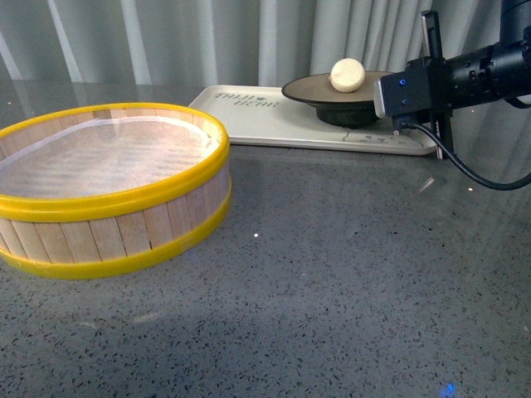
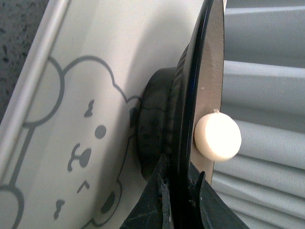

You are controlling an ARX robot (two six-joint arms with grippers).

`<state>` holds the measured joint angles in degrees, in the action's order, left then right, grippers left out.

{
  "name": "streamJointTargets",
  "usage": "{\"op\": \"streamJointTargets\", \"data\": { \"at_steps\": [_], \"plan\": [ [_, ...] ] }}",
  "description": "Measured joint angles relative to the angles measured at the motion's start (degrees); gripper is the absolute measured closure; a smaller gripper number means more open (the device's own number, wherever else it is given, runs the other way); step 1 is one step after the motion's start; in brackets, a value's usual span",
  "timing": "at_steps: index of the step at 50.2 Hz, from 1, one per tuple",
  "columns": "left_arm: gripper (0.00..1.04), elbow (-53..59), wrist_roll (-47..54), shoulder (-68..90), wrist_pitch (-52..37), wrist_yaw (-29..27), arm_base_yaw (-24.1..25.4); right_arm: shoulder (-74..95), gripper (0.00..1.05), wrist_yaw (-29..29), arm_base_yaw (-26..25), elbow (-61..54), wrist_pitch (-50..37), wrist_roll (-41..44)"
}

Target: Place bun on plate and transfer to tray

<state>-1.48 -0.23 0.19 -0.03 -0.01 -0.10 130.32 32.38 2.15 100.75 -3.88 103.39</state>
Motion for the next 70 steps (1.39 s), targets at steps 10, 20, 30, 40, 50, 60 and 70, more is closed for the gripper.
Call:
{"op": "streamJointTargets", "data": {
  "at_steps": [10,20,30,40,50,60,70],
  "plan": [
    [0.07,0.0,0.0,0.0,0.0,0.0,0.0,-0.3,0.94,-1.1,1.6,-2.5,-2.3,-3.3],
    [0.07,0.0,0.0,0.0,0.0,0.0,0.0,-6.8,0.53,-1.3,1.9,-12.0,-5.2,-5.6],
    [0.07,0.0,0.0,0.0,0.0,0.0,0.0,-17.0,0.23,-2.2,2.4,-21.1,-10.7,-7.4],
    [0.07,0.0,0.0,0.0,0.0,0.0,0.0,-40.7,0.09,-18.6,7.6,-39.0,-25.9,-30.2],
    [0.07,0.0,0.0,0.0,0.0,0.0,0.0,-51.0,0.09,-22.4,8.9,-43.2,-26.6,-47.7],
    [0.07,0.0,0.0,0.0,0.0,-0.2,0.0,-53.1,0.33,-41.7,8.6,-52.3,-24.0,-78.3],
    [0.07,0.0,0.0,0.0,0.0,0.0,0.0,-63.1,0.72,-40.2,5.6,-67.9,-31.4,-99.8]
  ]
}}
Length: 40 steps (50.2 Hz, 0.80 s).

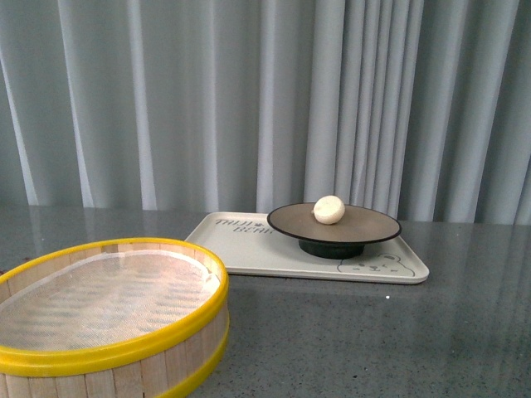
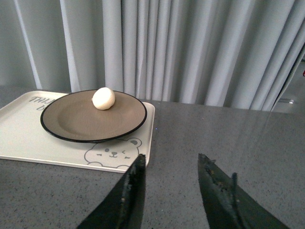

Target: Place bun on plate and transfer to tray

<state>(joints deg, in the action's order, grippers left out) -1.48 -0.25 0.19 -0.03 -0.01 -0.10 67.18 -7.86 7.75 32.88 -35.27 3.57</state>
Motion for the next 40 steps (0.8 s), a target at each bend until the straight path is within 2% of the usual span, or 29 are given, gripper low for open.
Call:
{"op": "streamJointTargets", "data": {
  "at_steps": [6,9,21,25,40],
  "plan": [
    [0.07,0.0,0.0,0.0,0.0,0.0,0.0,-3.3,0.9,1.3,-0.9,-5.9,-2.0,-1.7],
    [0.07,0.0,0.0,0.0,0.0,0.0,0.0,-5.5,1.04,2.2,-1.6,-10.1,-3.0,-2.2],
    [0.07,0.0,0.0,0.0,0.0,0.0,0.0,-12.4,1.03,3.8,-3.6,-18.2,-4.2,-2.8],
    [0.07,0.0,0.0,0.0,0.0,0.0,0.0,-14.5,1.03,7.5,-6.0,-20.2,-4.1,-2.8],
    [0.07,0.0,0.0,0.0,0.0,0.0,0.0,-24.1,1.03,7.8,-7.6,-26.6,-0.9,-2.9]
  ]
}}
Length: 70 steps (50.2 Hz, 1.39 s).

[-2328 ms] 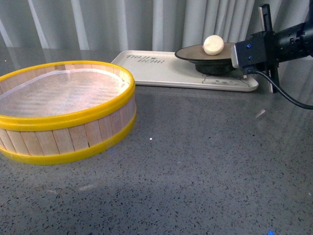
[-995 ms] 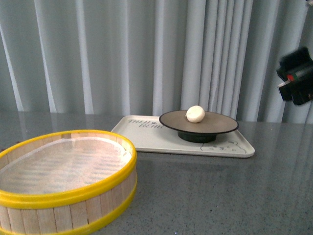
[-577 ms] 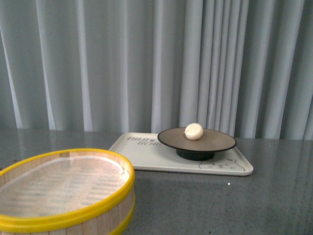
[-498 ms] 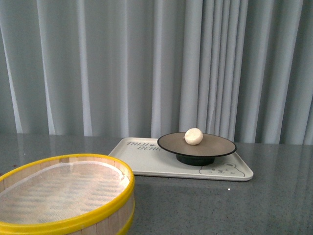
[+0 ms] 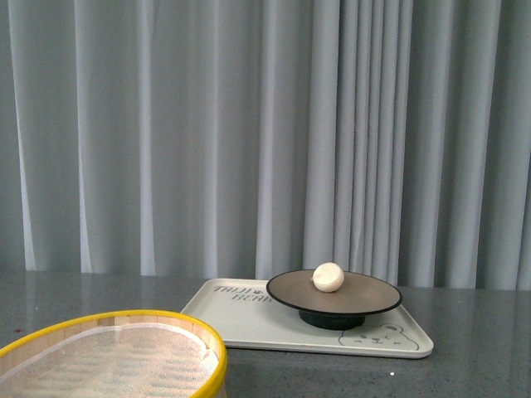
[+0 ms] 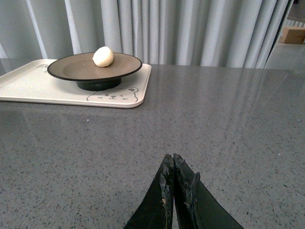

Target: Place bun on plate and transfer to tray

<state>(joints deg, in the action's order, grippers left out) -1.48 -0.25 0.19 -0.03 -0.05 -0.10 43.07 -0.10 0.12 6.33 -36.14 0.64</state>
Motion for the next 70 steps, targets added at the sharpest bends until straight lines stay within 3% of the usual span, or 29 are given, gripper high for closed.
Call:
{"op": "streamJointTargets", "data": {
  "at_steps": [22,41,64,70],
  "plan": [
    [0.07,0.0,0.0,0.0,0.0,0.0,0.0,-13.1,1.03,0.0,0.0,-6.0,6.4,0.0],
    [0.07,0.0,0.0,0.0,0.0,0.0,0.0,-25.7,1.03,0.0,0.0,-6.1,18.6,0.0],
    [0.07,0.0,0.0,0.0,0.0,0.0,0.0,-33.4,1.03,0.0,0.0,-6.1,26.3,0.0],
    [0.07,0.0,0.0,0.0,0.0,0.0,0.0,-40.6,1.03,0.1,0.0,-6.0,35.4,0.0]
  ]
}}
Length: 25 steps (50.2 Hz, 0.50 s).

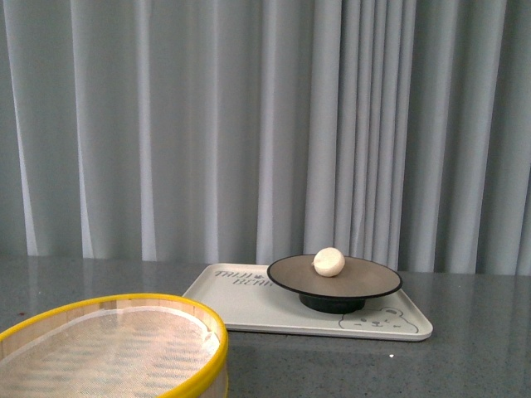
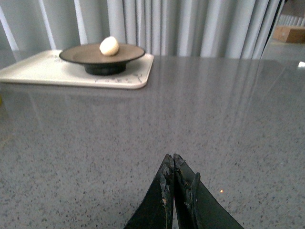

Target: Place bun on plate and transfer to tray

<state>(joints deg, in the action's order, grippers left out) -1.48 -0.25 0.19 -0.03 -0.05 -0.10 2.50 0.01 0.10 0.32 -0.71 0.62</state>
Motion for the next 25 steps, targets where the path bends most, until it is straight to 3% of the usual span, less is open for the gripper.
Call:
{"op": "streamJointTargets", "data": {
  "at_steps": [11,17,25],
  "plan": [
    [0.07,0.0,0.0,0.0,0.0,0.0,0.0,-2.2,1.02,0.0,0.0,0.0,0.6,0.0],
    [0.07,0.0,0.0,0.0,0.0,0.0,0.0,-2.3,0.76,0.0,0.0,0.0,0.6,0.0],
    [0.07,0.0,0.0,0.0,0.0,0.0,0.0,-2.3,0.51,0.0,0.0,0.0,0.7,0.0]
  ]
}}
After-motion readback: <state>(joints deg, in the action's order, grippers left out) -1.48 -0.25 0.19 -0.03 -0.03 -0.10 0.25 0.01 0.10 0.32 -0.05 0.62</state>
